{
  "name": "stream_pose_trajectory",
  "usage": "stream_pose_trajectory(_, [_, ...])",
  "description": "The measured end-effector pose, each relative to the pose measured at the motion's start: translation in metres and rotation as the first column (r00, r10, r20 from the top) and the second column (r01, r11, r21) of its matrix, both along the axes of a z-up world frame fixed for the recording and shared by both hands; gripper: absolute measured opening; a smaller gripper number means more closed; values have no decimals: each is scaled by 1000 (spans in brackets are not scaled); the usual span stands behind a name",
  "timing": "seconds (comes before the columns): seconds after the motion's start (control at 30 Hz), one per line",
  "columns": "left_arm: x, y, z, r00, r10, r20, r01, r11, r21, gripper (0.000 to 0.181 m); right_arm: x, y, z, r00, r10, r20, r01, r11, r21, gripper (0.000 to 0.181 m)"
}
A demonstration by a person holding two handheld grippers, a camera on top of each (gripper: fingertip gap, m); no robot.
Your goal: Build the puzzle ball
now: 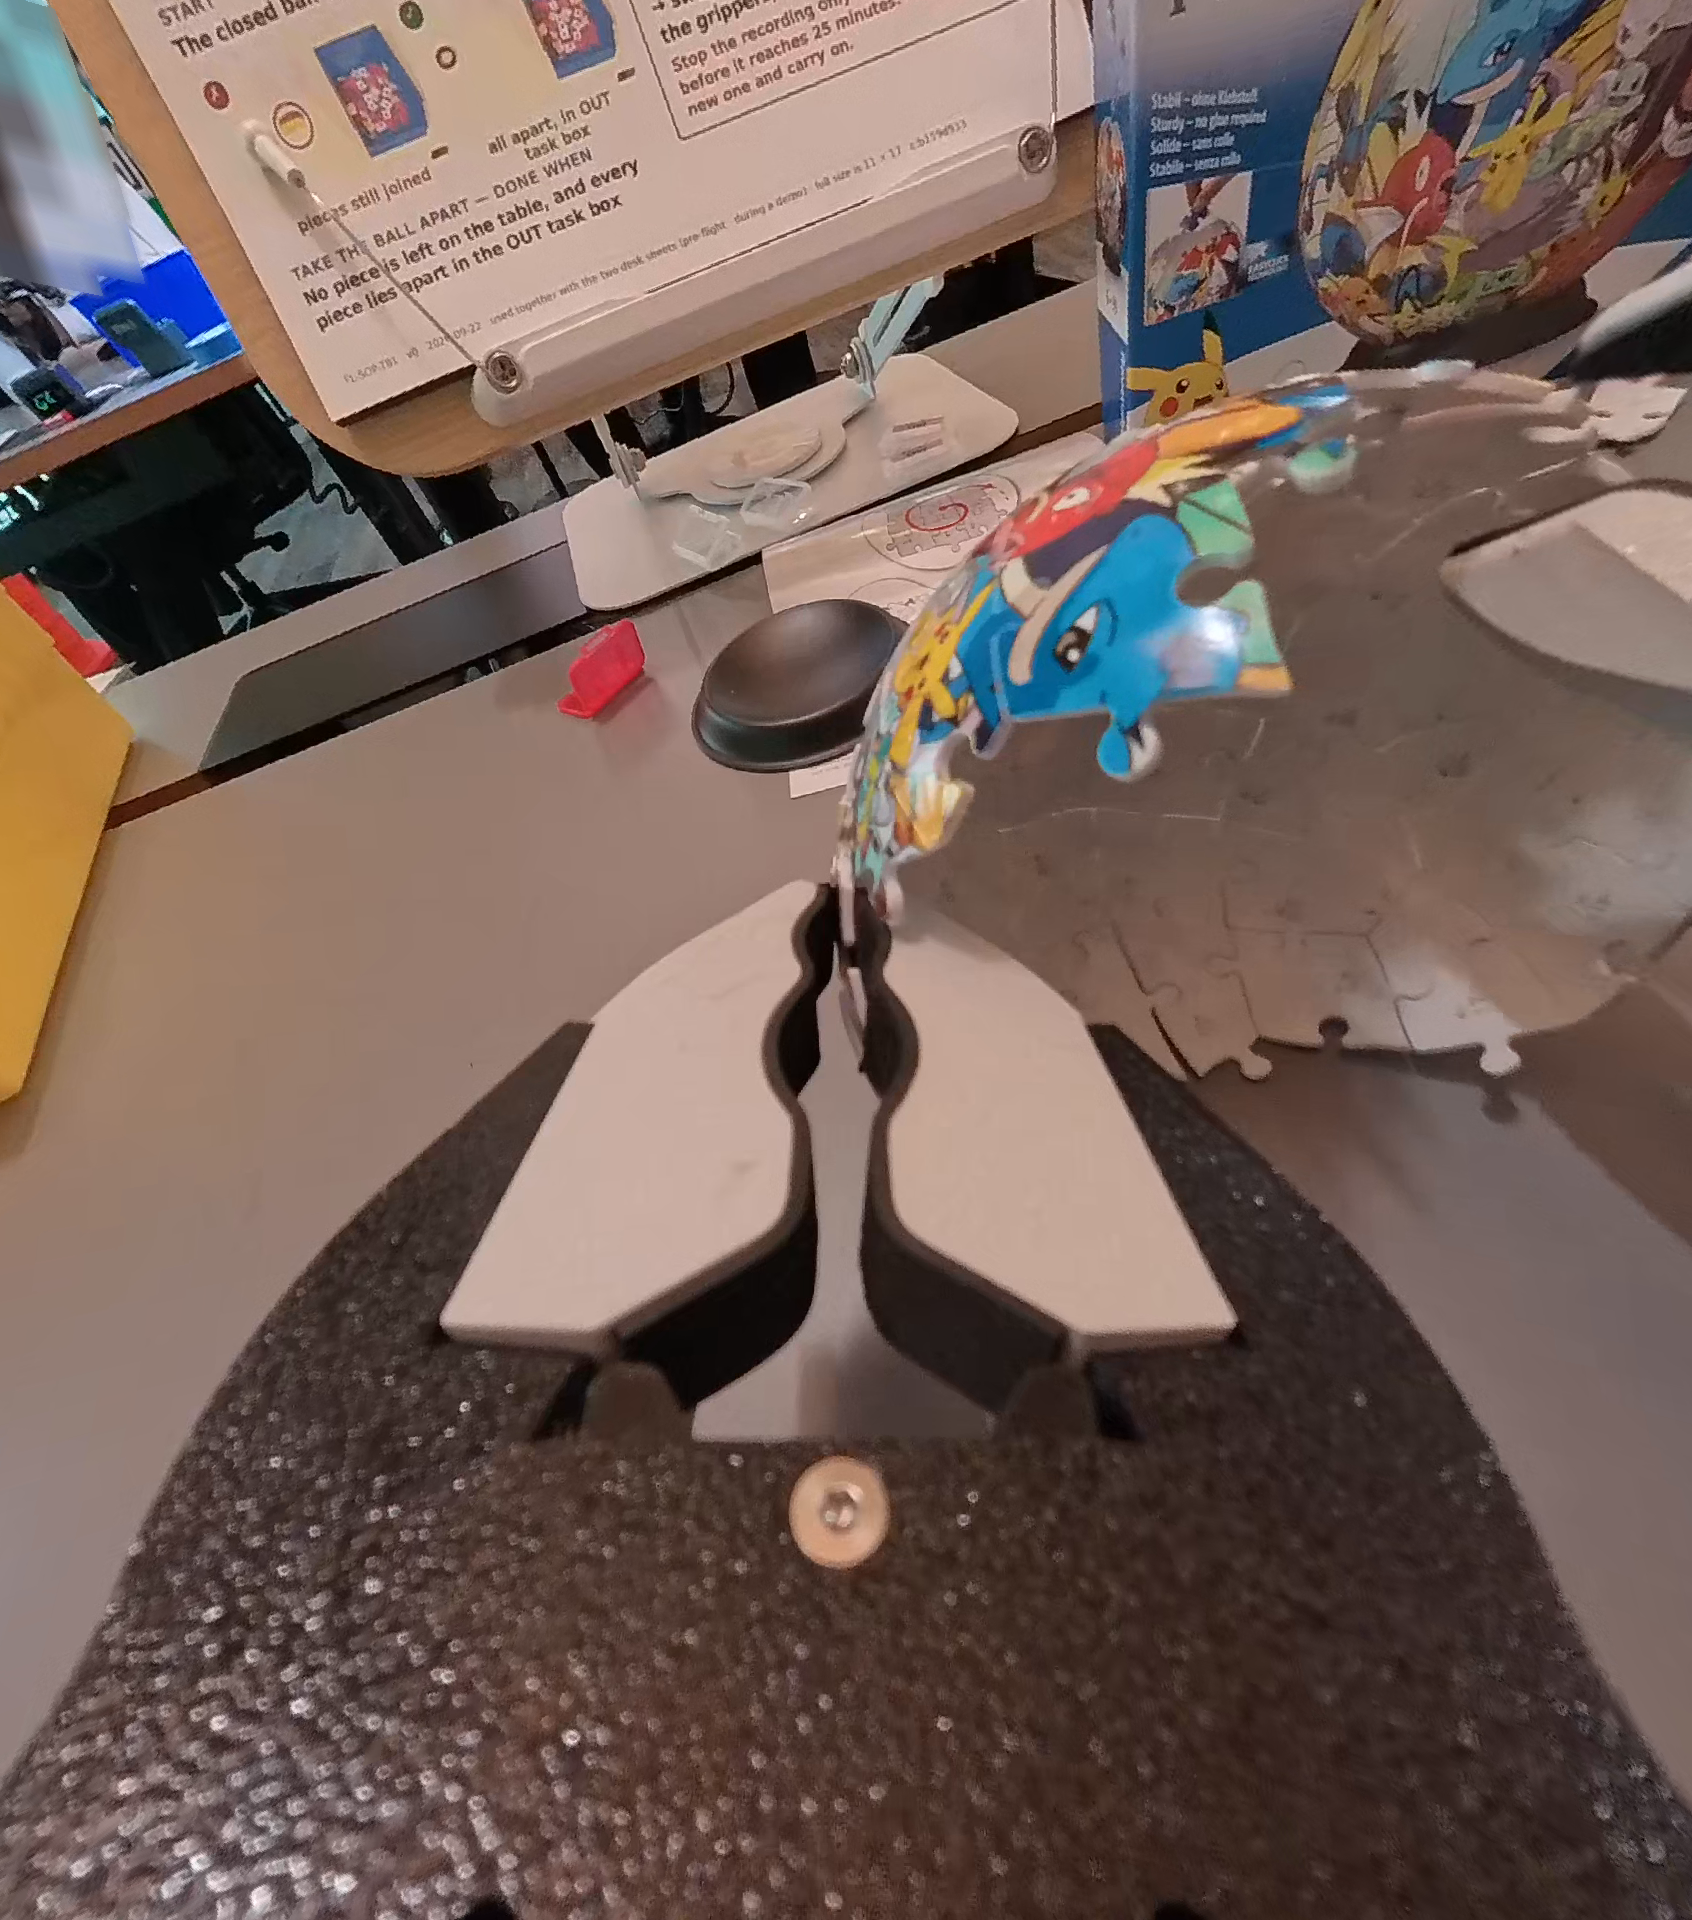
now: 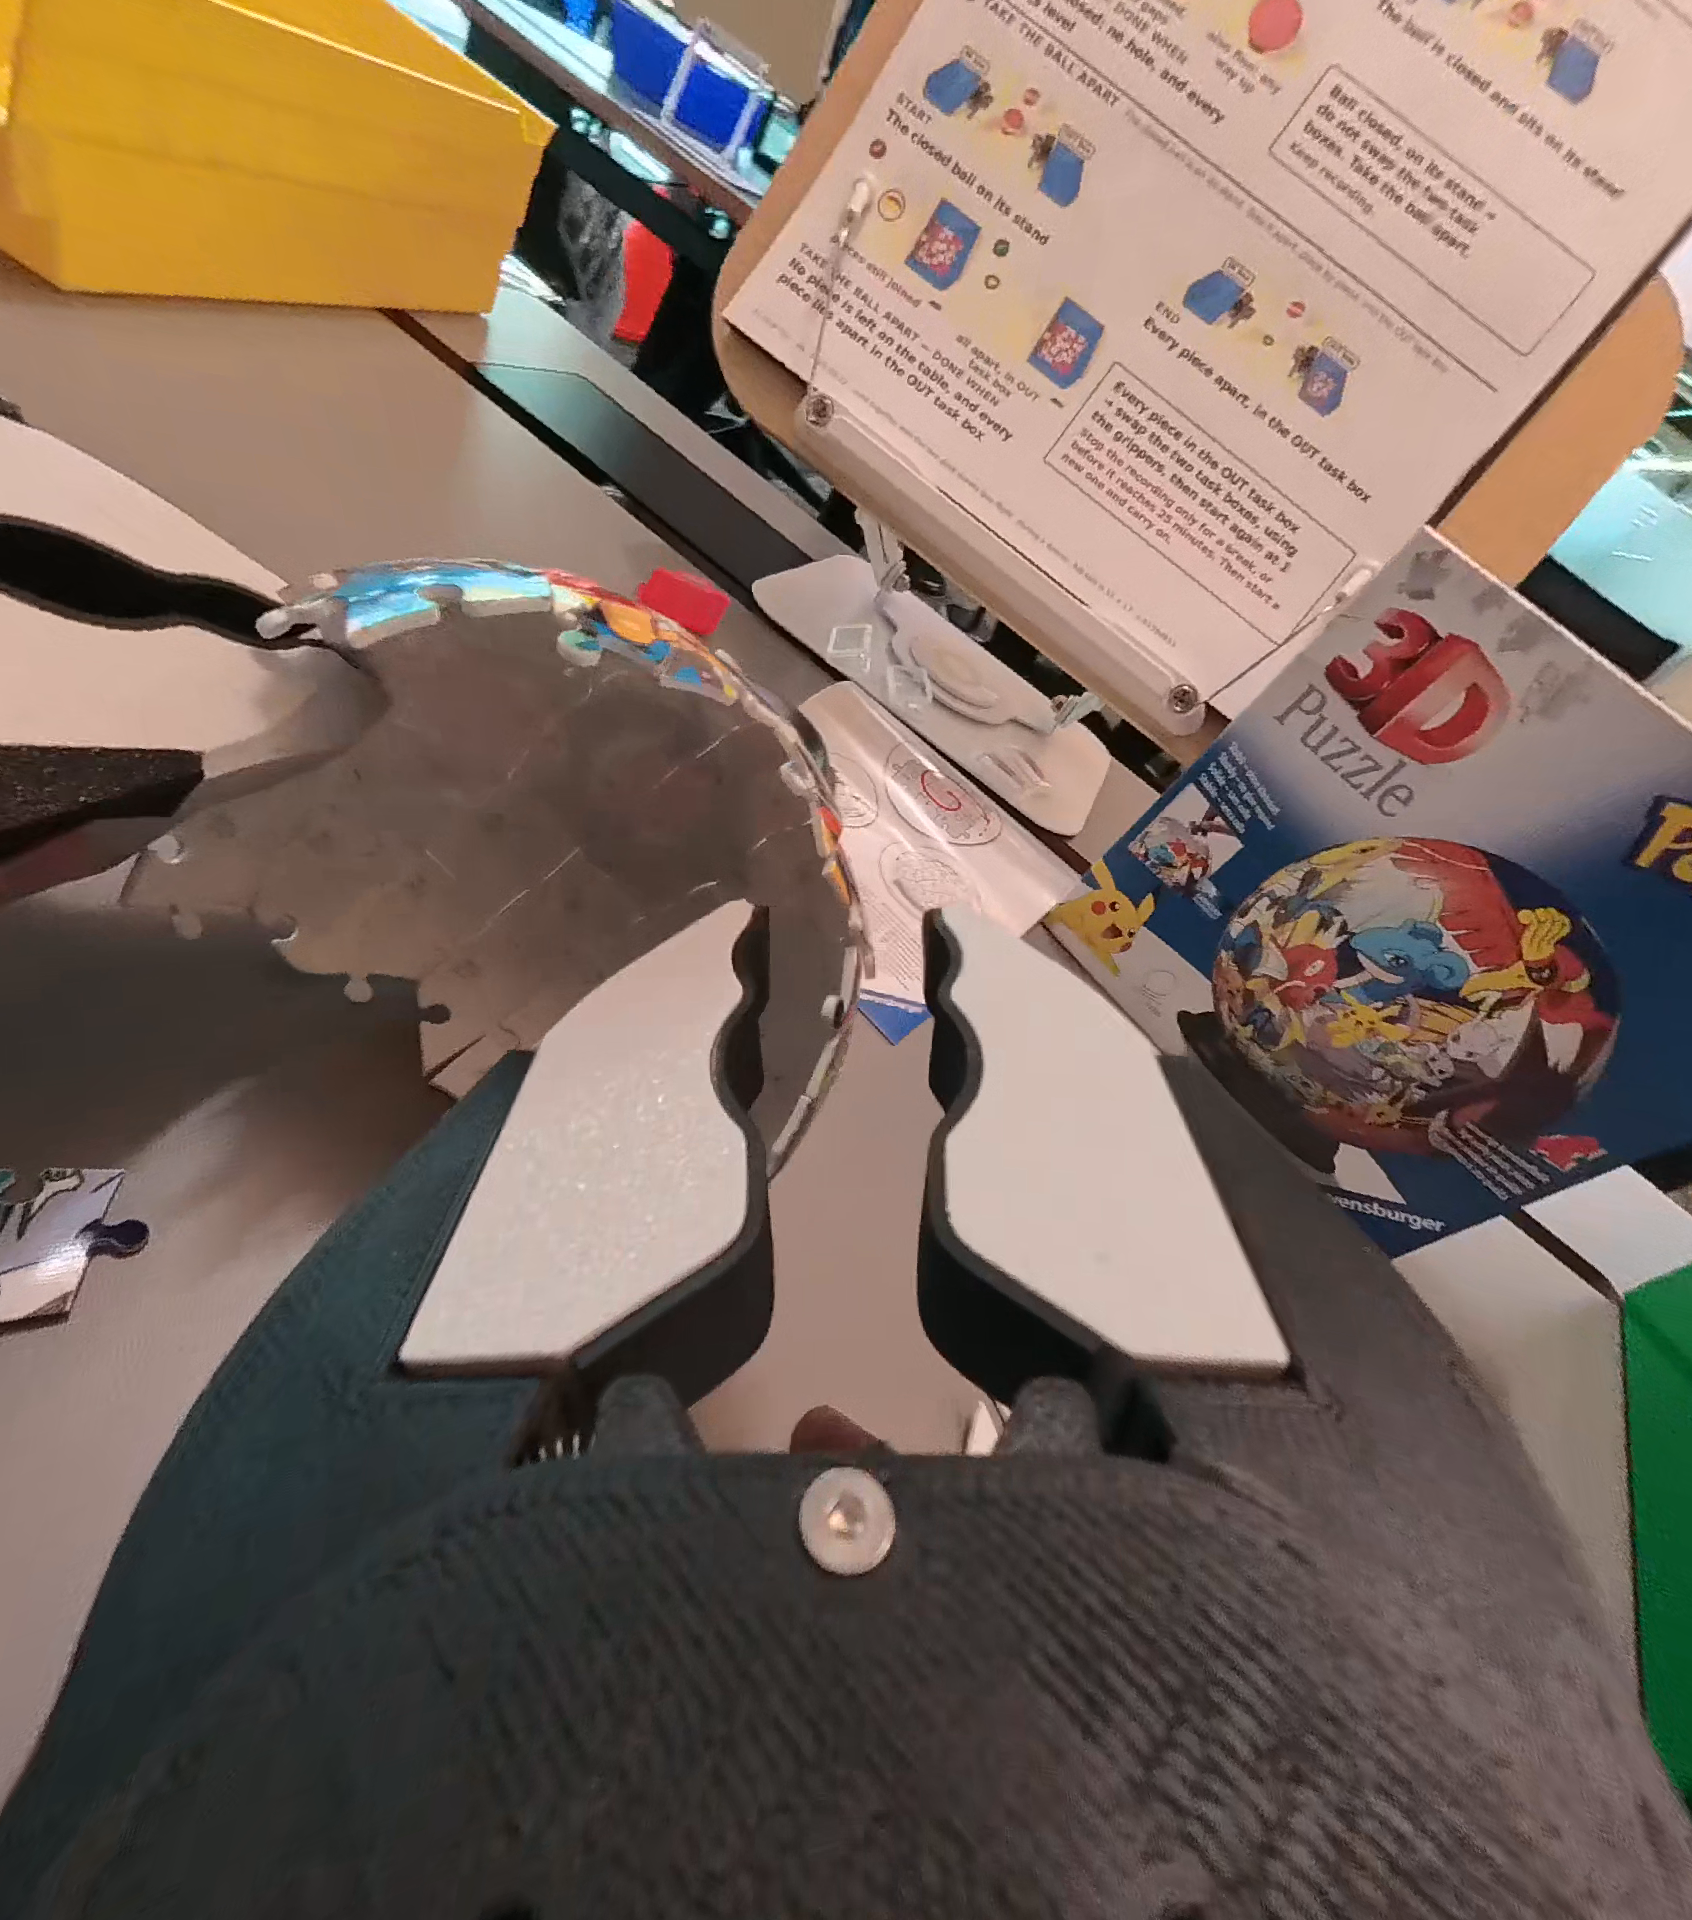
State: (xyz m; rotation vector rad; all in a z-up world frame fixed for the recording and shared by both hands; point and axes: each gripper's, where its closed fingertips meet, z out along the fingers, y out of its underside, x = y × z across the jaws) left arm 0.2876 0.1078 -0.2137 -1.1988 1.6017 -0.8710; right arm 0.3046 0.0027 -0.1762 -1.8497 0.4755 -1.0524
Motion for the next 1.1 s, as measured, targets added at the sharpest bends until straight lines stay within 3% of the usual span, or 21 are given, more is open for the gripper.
stream_pose_trajectory(0.27, [1, -1, 1, 1000, -2, 9, 2, 1000, 23, 2, -9, -9, 13, 993, 80, -87, -67, 988, 139, 36])
stream_pose_trajectory(0.53, [0, -2, 1, 1000, -5, 18, 5, 999, 47, 2, 3, -6, -13, 970, 154, -190, -121, 977, 178, 37])
stream_pose_trajectory(0.77, [0, -4, 1, 999, 1, 34, -5, 994, 112, 3, 5, -8, -15, 979, 130, -156, -127, 992, 27, 25])
stream_pose_trajectory(0.93, [0, -6, 1, 999, 10, 41, -16, 988, 152, 3, 10, -15, -11, 997, 18, -74, -32, 982, -188, 22])
stream_pose_trajectory(1.1, [0, -5, 1, 999, 15, 45, -22, 987, 160, 3, 14, -12, -12, 994, -17, -104, -8, 972, -235, 18])
